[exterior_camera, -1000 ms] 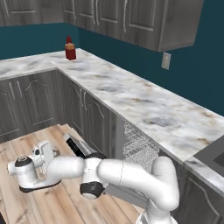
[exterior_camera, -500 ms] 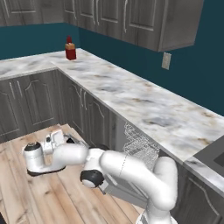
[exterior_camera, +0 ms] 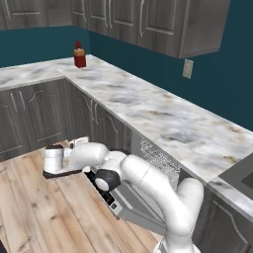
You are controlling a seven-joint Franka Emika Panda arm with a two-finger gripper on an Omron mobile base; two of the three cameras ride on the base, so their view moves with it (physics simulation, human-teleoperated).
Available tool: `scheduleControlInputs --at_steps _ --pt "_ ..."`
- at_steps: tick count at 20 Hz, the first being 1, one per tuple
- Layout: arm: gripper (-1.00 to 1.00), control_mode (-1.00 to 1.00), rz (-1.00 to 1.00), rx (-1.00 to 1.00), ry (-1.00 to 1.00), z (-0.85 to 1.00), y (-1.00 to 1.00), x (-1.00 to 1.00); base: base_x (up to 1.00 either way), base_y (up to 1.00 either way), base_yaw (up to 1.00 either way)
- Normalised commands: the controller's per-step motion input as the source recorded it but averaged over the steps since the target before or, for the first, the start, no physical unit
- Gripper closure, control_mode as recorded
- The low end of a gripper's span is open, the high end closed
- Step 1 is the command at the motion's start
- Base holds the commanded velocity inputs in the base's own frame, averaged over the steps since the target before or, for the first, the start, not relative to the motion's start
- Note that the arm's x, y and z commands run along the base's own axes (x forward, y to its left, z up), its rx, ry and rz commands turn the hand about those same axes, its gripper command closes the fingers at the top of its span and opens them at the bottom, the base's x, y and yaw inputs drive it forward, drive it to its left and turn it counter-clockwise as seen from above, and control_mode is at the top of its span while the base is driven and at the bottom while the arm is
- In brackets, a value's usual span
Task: Open the dishwasher door and pull out the top rack.
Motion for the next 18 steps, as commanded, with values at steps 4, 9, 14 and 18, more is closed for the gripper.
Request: scheduleControlInputs --at_steps 4,9,14,18 --pt "-1.00 -1.00 -0.09 0.00 0.00 -0.04 -0.59 -0.80 0.00 0.00 0.00" --pt "-1.00 -1.00 -0.05 0.00 -0.07 0.21 -0.65 -0.93 0.00 0.00 0.00" --pt "-1.00 -1.00 -0.02 0.00 -0.11 0.53 -0.71 -0.64 0.00 0.00 0.00" --pt "-1.00 -1.00 0.00 0.02 -0.08 0.43 -0.59 -0.32 0.00 0.00 0.00"
